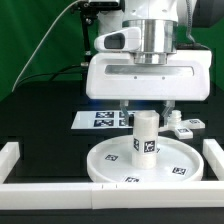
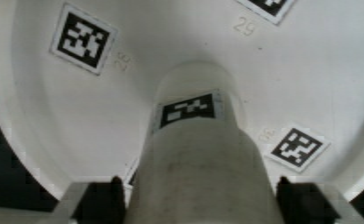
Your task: Assemble round table
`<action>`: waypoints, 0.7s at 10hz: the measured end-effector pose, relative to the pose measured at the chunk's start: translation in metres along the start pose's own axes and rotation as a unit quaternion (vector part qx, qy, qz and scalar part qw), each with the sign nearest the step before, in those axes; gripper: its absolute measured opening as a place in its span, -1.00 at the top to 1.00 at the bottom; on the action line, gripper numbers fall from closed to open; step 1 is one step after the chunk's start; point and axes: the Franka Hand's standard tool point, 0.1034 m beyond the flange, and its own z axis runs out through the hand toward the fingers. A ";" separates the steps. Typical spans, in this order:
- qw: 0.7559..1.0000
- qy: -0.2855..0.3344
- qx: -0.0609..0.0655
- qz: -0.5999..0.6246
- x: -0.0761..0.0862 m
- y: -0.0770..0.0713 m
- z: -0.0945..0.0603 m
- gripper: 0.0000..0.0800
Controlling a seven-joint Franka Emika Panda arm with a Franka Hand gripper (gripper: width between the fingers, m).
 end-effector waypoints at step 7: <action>0.937 -0.021 0.000 0.347 0.001 -0.012 0.001 -0.02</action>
Offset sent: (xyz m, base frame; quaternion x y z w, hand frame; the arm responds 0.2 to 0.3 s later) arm 0.0016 0.0037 0.0016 -0.0125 0.0073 0.3076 0.9514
